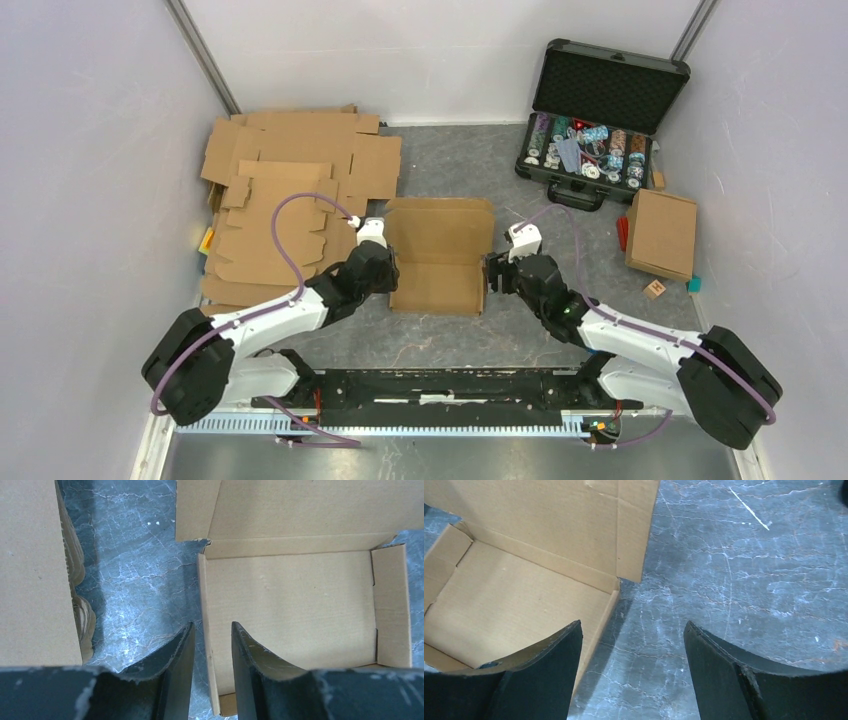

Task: Fold the paper box

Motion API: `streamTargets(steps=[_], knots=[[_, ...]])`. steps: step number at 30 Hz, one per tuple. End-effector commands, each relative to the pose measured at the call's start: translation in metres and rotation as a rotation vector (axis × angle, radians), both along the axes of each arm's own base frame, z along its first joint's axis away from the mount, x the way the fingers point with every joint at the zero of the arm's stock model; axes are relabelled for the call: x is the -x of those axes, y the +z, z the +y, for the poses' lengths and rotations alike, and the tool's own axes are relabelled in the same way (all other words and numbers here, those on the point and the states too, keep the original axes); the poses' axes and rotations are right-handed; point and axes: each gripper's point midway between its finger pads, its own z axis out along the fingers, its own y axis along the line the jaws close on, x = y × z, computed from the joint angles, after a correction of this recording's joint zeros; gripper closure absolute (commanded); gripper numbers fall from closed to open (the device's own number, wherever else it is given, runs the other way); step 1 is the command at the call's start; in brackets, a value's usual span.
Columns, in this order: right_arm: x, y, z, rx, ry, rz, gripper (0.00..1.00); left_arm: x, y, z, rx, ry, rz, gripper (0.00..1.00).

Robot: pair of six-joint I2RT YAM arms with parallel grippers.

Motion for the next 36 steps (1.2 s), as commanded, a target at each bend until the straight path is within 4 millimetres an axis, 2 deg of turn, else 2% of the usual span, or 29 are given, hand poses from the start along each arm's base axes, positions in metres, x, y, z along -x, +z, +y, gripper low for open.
streamTargets(steps=[1, 8, 25, 36], knots=[[-0.008, 0.027, -0.003, -0.042, -0.007, -0.145, 0.21, -0.013, 0.022, 0.002, 0.017, 0.006, -0.11, 0.6], [-0.002, 0.029, 0.0, -0.102, 0.031, -0.198, 0.2, -0.012, 0.034, 0.005, 0.038, 0.003, -0.158, 0.6], [0.0, 0.035, -0.009, -0.122, 0.003, -0.254, 0.2, -0.011, 0.044, 0.006, 0.077, -0.008, -0.21, 0.59], [0.004, 0.04, -0.011, -0.127, 0.022, -0.301, 0.2, -0.012, 0.046, 0.008, 0.095, -0.012, -0.231, 0.54]])
